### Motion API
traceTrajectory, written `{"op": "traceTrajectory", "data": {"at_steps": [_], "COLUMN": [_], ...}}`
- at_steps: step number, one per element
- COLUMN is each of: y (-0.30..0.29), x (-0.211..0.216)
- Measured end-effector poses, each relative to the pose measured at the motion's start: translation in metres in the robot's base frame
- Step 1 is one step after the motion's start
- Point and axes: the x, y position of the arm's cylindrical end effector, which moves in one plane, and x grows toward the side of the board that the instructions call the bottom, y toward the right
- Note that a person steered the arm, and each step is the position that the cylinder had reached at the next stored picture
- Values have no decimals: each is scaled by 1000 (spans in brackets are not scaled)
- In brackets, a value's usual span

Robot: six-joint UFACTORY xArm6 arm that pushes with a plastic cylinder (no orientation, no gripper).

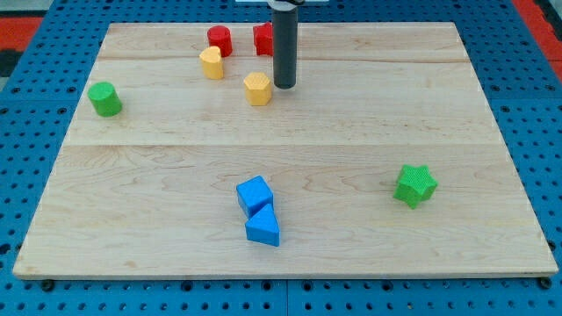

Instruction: Slide the yellow hexagon to the bottom side of the yellow heart

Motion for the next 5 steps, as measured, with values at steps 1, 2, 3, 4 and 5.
{"op": "traceTrajectory", "data": {"at_steps": [1,2,3,4,5], "y": [-4,-46,-46,-46,-53], "x": [18,9,7,-2,-6]}}
